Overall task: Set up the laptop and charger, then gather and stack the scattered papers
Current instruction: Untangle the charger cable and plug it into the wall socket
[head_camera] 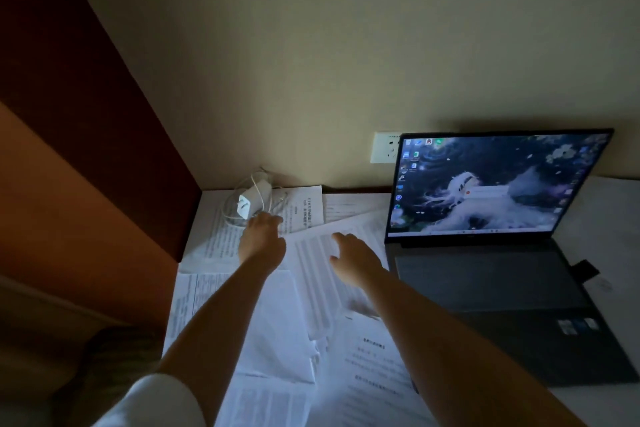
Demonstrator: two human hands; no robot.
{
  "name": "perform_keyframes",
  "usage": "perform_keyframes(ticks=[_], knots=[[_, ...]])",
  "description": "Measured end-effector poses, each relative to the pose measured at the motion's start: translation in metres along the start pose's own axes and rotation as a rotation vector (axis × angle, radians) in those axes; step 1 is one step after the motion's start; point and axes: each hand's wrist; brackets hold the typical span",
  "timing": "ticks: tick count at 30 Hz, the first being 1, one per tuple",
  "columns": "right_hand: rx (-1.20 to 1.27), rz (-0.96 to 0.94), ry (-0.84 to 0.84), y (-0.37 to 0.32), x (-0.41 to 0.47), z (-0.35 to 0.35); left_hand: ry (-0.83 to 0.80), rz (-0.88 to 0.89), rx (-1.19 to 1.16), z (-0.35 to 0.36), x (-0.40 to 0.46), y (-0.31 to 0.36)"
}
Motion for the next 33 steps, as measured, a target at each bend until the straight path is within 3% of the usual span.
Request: perform_keyframes(ticks=[10, 14, 23, 28, 33], knots=[[0.095, -0.030, 0.011, -0.023, 0.065, 0.003, 0.087, -0.037, 0.345, 0.016, 0.066, -0.014], [0.118, -0.047, 0.009, -0.029, 0.077, 0.009, 0.036, -0.184, 0.146, 0.019, 0.087, -0.022], [0.250, 0.001, 0.023, -0.035, 0.069, 0.007, 0.222, -0.045, -0.040, 0.008, 0.075, -0.023], [0.716, 0.176, 0.108, -0.048, 0.043, -0.012, 0.240, -0.029, -0.344, -0.018, 0.033, 0.007], [1.101, 0.347, 0.067, -0.053, -0.001, -0.032, 0.032, 0.032, -0.537, -0.031, -0.026, 0.035]])
Point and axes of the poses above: each hand's wrist, its own x-axis towards the middle knuckle, its own z-axis out of the palm, y = z × x, and after that the axes turned 3 degrees about y, right-handed
